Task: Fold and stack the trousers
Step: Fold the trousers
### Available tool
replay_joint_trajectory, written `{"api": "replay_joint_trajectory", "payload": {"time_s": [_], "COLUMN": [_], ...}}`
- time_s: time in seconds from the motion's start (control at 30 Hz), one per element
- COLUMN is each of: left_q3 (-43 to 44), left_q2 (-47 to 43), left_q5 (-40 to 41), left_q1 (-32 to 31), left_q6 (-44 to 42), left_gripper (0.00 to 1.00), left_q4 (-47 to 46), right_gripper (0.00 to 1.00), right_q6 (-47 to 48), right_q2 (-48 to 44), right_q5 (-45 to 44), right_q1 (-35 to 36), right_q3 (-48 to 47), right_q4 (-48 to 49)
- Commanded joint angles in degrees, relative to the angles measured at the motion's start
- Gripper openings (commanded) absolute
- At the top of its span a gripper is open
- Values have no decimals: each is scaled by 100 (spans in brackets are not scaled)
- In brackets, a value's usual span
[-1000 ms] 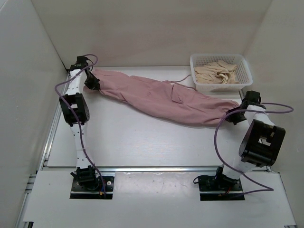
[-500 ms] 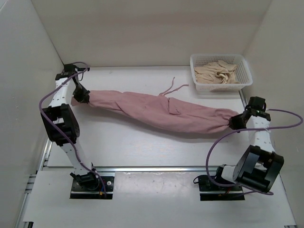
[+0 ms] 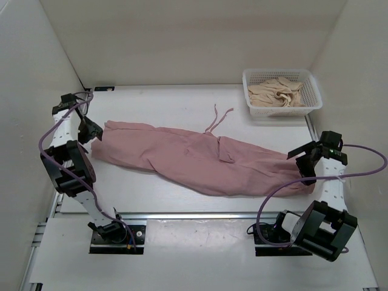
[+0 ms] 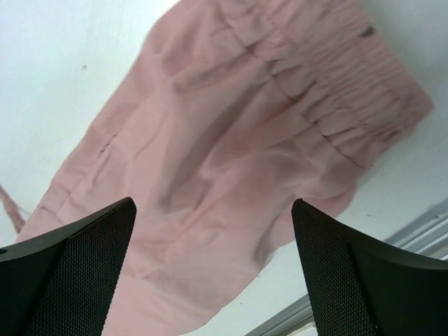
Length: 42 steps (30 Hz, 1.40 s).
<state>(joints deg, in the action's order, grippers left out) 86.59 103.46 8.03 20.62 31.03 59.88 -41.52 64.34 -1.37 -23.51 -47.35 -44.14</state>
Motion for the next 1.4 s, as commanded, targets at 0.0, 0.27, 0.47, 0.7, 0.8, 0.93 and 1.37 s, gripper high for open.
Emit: {"api": "replay_joint_trajectory", "payload": {"time_s": [0.0,0.27,0.47,0.7,0.8,0.93,1.37], "left_q3": [-194,349,1017,1290,1343,1483,2625], "left_q2": [-301,788,1500,2046,2195,2258,132], "left_q5": [33,-337,-337,-460,-356,-398,-188], "left_q1": [169,293,293,293,293,293,-803], "left_q6": [-88,-149,-149,-97,-149,-210,-1089], "left_gripper": [83,99,97,68,45,11,11], "left_q4": [-124,-345,-345,-345,-345,-223,541], "right_gripper": [96,97,97,97,99,99,99], "right_q6": [241,355,355,355,302,241,82], "right_q2": [-43,-245,-421,-475,-588,-650,-756], "right_q5": [488,848,849,734,673,673,778], "right_q1": [-5,-5,-5,-5,-5,-5,-5], "right_q3": [-345,-406,-345,-397,-398,-398,-696], "right_q4": [160,90,-16,-191,-191,-244,-297]}}
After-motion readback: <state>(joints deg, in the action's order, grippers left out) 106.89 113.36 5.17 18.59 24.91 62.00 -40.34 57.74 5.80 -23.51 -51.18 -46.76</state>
